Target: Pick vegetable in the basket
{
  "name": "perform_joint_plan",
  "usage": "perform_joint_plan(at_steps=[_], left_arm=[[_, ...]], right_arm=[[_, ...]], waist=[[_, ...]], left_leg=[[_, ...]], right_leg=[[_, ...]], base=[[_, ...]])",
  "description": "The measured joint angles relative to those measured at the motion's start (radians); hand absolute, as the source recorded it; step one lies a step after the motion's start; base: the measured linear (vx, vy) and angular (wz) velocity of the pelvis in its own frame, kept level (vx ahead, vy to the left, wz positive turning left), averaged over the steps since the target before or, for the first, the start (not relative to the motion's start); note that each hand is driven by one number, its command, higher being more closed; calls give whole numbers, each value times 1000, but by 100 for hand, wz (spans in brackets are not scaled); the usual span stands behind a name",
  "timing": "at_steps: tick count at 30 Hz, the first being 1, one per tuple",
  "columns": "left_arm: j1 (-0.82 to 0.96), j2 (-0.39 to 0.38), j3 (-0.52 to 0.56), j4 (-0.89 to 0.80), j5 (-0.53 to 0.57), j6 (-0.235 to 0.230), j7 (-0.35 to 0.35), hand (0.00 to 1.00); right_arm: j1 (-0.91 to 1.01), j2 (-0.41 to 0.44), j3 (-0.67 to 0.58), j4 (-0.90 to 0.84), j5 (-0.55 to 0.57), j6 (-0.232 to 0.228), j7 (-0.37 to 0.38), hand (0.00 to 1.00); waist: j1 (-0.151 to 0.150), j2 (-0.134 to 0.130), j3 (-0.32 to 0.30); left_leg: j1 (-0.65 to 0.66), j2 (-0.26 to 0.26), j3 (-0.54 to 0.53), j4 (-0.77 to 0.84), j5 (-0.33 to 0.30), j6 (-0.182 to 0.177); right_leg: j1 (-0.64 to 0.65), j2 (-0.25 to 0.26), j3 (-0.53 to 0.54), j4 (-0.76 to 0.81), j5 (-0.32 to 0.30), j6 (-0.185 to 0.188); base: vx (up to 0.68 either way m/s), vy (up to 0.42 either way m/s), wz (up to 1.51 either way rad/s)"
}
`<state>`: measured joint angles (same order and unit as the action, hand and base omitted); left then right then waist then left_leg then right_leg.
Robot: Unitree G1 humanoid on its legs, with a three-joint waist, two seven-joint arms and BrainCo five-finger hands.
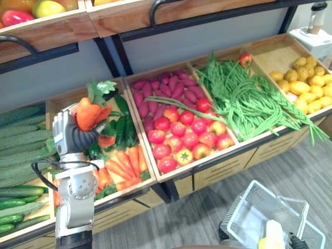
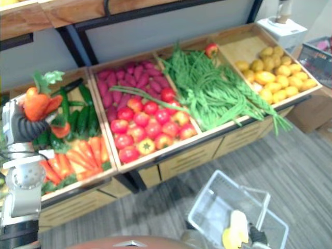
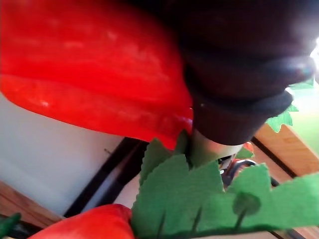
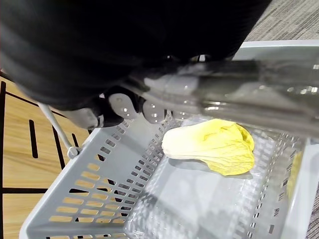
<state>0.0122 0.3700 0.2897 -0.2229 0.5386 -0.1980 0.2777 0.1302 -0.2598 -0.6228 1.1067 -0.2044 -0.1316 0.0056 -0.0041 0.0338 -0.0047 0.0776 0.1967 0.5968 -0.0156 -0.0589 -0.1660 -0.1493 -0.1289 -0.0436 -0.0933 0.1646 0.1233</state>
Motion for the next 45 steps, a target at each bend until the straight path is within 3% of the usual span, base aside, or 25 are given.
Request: perform_joint_plan(at_steps=[5, 9, 17, 23, 28, 37, 45], left_arm=[[-28, 52, -112, -3, -25, -39, -42, 100], [-34, 94, -205, -60, -60, -83, -87, 100], [-155, 193, -410, -166, -90, -166, -138, 100], [-218, 197, -530, -196, -144, -179, -165, 100], [-272, 196, -616, -196, -167, -189, -177, 100], [-284, 175, -748, -196, -262, -193, -217, 100], [-290, 112, -859, -128, -302, -191, -256, 100]], right_arm=[[-25, -58, 2, 1, -74, 0, 18, 100], [-35, -156, 44, -25, -116, -1, 42, 100], [-15, -379, 336, -422, -234, -34, 112, 100], [-50, -503, 498, -655, -269, -83, 121, 100], [-110, -571, 613, -748, -270, -122, 131, 100], [-178, -646, 768, -827, -269, -162, 137, 100], [-259, -678, 830, -829, -266, -160, 144, 100]], waist=[[-11, -5, 3], [-20, -13, 10], [-29, 0, 57], [-47, 8, 82], [-53, 9, 91], [-76, 0, 96], [-81, -9, 97]], left_leg=[[34, -4, 50, 1, -12, -5], [66, -1, 116, 25, -42, -13], [153, 51, 370, 168, -154, -53], [191, 100, 517, 248, -188, -79], [221, 113, 613, 279, -191, -84], [258, 121, 690, 306, -209, -98], [274, 130, 722, 322, -211, -101]], right_leg=[[2, 7, 47, 1, 3, 5], [-1, 19, 111, 3, 7, 10], [-39, 93, 325, 30, 28, 19], [-79, 163, 422, 67, 28, 19], [-104, 204, 478, 96, 28, 19], [-108, 233, 526, 112, 27, 19], [-110, 253, 549, 114, 27, 19]], base=[[-25, -23, -27], [-34, -12, -49], [-65, -14, -85], [-57, -54, -59], [-16, -28, -42], [-28, -25, -19], [-24, -47, -12]])
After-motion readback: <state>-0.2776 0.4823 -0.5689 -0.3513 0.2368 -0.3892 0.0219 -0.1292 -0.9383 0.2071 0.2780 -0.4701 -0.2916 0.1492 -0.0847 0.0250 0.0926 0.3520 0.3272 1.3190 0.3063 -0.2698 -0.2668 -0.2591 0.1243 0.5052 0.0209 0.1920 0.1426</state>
